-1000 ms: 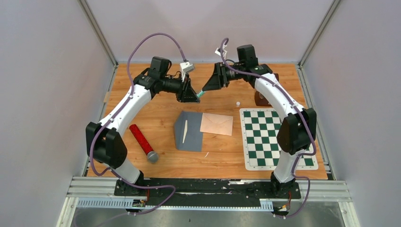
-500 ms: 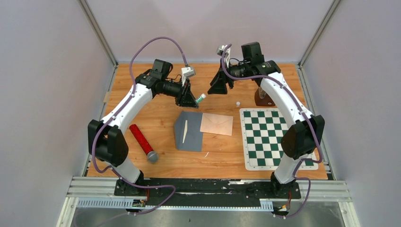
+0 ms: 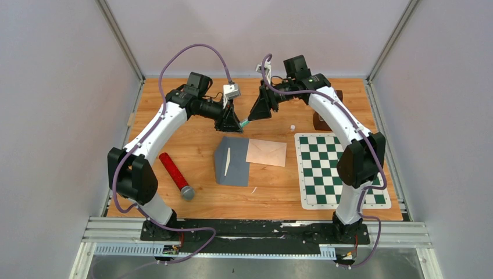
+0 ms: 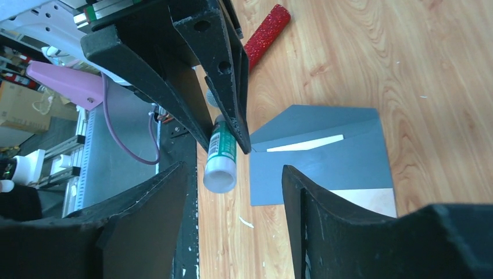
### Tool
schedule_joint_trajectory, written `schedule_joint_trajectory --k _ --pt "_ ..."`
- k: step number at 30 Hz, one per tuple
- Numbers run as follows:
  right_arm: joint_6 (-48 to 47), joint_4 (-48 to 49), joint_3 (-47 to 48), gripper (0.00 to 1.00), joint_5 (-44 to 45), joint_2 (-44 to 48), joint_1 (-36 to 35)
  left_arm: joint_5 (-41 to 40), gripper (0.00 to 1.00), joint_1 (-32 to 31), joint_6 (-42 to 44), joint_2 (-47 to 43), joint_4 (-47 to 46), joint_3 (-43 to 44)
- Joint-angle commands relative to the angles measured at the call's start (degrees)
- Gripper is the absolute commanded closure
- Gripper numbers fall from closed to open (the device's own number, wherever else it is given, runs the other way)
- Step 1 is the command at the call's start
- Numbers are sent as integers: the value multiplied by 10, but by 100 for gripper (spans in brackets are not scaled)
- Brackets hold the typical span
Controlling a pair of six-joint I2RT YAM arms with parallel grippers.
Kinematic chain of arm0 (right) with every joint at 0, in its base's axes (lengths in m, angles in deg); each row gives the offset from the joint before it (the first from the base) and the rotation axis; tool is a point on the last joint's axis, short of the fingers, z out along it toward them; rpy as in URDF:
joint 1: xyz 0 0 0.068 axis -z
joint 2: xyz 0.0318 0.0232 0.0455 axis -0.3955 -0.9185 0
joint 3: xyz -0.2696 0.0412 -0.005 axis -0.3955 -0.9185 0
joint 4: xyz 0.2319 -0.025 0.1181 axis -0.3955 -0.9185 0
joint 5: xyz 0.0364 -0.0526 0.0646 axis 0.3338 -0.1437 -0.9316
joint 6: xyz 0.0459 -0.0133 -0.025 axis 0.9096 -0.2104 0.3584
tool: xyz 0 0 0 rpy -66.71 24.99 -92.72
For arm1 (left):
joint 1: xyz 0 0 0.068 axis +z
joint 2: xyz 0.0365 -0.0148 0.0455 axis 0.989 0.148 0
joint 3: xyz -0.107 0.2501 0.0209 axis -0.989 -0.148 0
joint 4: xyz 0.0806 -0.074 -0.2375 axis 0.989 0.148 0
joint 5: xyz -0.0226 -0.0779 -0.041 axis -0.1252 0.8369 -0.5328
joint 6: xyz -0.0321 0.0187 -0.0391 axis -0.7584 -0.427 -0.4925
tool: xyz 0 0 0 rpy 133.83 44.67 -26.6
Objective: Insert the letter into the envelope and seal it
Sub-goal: Paint the envelope at the center of the board, then seal the envelope flap on the envelope.
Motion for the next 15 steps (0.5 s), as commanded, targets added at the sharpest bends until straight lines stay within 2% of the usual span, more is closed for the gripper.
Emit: schedule_joint_trajectory --k 1,6,11,14,15 --pt "14 11 19 42 -21 -5 -13 8 100 -1 20 -17 -6 11" --pt "16 11 15 48 -17 -8 -17 10 100 0 11 -16 -21 9" --pt "18 8 11 63 -18 -9 -17 13 100 0 -27 -16 -56 -1" --pt "19 8 11 88 -22 -10 -17 14 100 -1 -46 -15 -79 -5" --pt "18 8 11 94 -22 -11 -17 15 99 0 -53 -14 -82 -6"
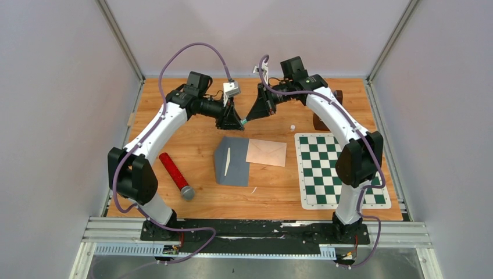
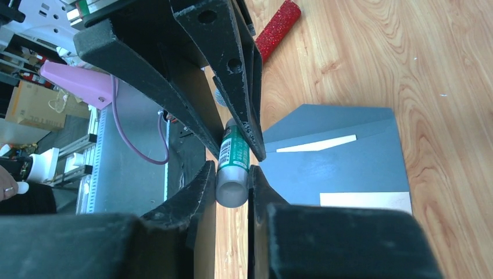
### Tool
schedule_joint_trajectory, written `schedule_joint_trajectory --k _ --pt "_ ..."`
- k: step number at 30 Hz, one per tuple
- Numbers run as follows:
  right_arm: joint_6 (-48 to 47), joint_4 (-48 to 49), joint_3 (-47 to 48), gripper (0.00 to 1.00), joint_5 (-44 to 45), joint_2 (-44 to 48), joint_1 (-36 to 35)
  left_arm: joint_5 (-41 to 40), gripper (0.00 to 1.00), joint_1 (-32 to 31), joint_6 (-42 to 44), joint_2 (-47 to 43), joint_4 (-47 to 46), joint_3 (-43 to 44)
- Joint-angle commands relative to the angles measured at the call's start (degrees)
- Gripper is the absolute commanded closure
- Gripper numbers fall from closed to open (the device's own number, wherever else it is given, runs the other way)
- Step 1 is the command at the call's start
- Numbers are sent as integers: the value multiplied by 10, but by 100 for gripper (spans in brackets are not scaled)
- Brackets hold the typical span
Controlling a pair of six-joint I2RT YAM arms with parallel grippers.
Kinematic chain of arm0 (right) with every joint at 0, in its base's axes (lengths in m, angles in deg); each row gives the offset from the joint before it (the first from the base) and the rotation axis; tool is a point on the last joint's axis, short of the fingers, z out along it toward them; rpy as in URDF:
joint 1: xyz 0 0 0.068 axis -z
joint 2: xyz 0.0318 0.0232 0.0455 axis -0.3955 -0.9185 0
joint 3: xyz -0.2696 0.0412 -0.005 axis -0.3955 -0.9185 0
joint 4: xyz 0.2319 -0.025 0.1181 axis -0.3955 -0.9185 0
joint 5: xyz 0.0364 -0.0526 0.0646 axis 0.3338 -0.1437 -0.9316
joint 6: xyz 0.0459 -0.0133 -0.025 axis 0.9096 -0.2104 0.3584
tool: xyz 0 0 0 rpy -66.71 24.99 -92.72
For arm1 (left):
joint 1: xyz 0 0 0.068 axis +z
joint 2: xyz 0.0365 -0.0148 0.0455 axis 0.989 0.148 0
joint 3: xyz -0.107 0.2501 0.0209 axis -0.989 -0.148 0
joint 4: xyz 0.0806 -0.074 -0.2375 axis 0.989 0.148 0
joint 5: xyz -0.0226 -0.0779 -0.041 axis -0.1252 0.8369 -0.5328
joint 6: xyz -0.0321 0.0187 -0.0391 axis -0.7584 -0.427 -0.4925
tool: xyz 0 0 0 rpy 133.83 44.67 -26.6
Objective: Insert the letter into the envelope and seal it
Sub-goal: Seal the envelope flap on the envelope.
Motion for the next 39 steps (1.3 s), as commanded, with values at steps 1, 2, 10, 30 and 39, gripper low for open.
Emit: schedule_joint_trajectory --k 1,2,10,30,39 --pt "1 7 12 99 -16 -1 0 21 96 -1 -35 -11 -47 -1" --pt "0 7 15 100 -15 -3 0 24 83 -1 -34 -9 -44 2" --pt "-1 7 29 100 -10 -11 -4 45 53 -1 2 25 21 49" --pt "-2 11 27 100 7 -15 -16 75 71 -6 30 78 84 109" --pt "13 23 -37 52 39 27 27 -96 100 39 -154 12 -50 6"
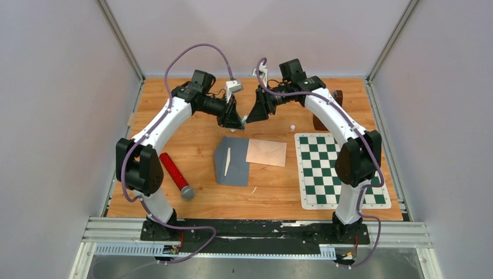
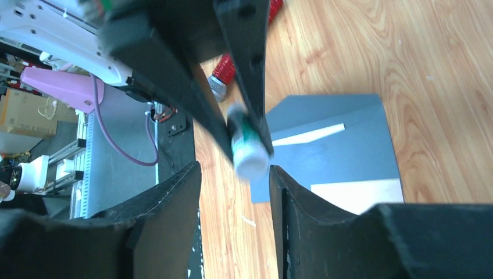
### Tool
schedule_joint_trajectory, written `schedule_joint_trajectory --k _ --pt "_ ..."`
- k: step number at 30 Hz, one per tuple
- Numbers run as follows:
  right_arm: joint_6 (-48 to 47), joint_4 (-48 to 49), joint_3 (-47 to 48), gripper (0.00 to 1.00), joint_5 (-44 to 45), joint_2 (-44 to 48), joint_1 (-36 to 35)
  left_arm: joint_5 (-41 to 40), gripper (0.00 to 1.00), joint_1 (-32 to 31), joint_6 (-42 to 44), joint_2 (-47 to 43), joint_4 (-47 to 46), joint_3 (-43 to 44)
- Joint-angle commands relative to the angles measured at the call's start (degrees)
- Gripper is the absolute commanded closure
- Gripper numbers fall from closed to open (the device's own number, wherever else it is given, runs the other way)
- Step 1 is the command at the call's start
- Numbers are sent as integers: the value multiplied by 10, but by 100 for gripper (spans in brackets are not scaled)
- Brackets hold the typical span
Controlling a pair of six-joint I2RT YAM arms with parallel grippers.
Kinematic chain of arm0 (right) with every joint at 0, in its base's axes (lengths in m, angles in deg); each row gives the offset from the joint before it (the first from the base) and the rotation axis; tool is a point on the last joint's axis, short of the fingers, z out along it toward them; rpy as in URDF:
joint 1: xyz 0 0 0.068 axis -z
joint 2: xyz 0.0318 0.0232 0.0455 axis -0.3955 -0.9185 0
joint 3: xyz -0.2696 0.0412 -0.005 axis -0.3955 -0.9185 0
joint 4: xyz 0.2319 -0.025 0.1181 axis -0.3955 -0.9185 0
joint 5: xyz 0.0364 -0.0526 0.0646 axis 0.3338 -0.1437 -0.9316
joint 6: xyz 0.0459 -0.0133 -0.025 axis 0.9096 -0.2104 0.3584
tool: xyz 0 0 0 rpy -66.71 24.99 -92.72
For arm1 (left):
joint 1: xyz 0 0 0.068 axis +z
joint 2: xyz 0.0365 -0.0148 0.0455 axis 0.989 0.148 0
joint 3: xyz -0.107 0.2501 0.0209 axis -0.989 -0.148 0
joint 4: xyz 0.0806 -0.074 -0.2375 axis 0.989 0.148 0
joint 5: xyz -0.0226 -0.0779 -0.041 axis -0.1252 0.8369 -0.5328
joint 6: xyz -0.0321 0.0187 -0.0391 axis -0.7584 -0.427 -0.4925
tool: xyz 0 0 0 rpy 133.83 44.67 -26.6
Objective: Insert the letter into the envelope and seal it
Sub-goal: Seal the envelope flap on the envelope.
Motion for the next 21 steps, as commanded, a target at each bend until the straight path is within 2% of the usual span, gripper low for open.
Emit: schedule_joint_trajectory --k 1,2,3,5,7,9,10,15,21 --pt "10 21 -56 52 5 41 34 -159 100 61 -210 -91 -131 -109" --pt "18 26 -76 52 3 44 37 -175 100 80 -244 -106 -175 -130" --pt "31 38 -100 53 2 46 36 -198 100 116 -311 -132 -192 -174" --pt "81 80 -143 58 7 41 27 -239 100 165 -377 -168 -219 -234" --pt "128 116 -171 72 31 23 11 -289 100 194 -402 -201 -223 -288" --pt "149 130 -179 93 58 -7 -9 -318 100 204 -403 -225 -224 -334" --pt "149 128 -174 100 64 -22 -19 -323 100 205 -402 -230 -220 -346" --pt "175 107 -133 100 93 -109 -42 -333 100 206 -431 -206 -206 -412" --pt "207 123 -126 100 114 -166 -47 -297 100 206 -458 -176 -295 -468"
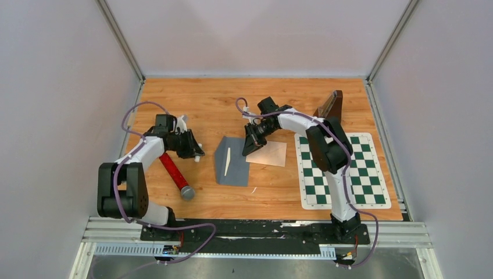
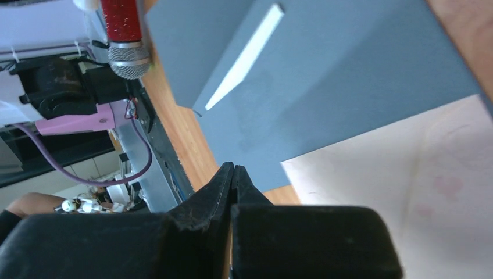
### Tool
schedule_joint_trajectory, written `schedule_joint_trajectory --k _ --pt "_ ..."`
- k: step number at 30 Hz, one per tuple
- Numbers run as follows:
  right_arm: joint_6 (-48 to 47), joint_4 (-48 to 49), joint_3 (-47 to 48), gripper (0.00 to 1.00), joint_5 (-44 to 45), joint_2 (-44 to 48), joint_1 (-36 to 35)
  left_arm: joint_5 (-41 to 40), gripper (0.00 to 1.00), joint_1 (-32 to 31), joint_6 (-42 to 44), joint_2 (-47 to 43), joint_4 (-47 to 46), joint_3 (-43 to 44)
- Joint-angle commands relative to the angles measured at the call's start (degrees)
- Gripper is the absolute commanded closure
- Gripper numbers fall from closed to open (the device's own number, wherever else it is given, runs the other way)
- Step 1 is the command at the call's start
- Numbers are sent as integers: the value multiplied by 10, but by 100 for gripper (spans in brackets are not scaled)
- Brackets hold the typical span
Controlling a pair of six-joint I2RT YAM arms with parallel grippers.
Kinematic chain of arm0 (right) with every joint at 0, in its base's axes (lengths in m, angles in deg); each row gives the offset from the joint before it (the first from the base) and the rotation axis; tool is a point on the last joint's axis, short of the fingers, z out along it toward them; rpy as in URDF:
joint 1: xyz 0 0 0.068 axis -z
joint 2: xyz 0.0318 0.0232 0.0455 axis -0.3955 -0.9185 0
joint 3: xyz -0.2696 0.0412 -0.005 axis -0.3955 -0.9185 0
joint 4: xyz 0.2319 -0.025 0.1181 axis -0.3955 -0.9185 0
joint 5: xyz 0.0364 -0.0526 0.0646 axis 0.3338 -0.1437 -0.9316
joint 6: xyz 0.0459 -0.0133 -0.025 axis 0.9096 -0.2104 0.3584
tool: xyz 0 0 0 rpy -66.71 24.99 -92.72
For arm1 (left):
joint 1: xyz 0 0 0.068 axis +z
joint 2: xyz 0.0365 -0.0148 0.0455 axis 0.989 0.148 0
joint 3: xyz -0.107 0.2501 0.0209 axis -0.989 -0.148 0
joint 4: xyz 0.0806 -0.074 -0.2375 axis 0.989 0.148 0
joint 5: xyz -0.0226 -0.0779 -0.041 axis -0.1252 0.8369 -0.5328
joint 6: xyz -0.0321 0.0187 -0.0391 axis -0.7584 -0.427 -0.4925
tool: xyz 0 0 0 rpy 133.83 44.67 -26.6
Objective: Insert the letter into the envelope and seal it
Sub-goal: Seal the envelope flap on the envelope.
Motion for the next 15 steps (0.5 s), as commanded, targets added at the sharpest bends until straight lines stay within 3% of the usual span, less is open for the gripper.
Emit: schedule_joint_trajectory --k 1,10,15 --pt "44 34 31 100 15 -25 6 31 100 -1 -34 14 -85 -24" --pt "122 52 78 100 66 -96 4 101 100 -15 -40 85 -174 -27" --pt "149 43 59 100 111 -108 3 170 100 -70 -52 107 -219 -15"
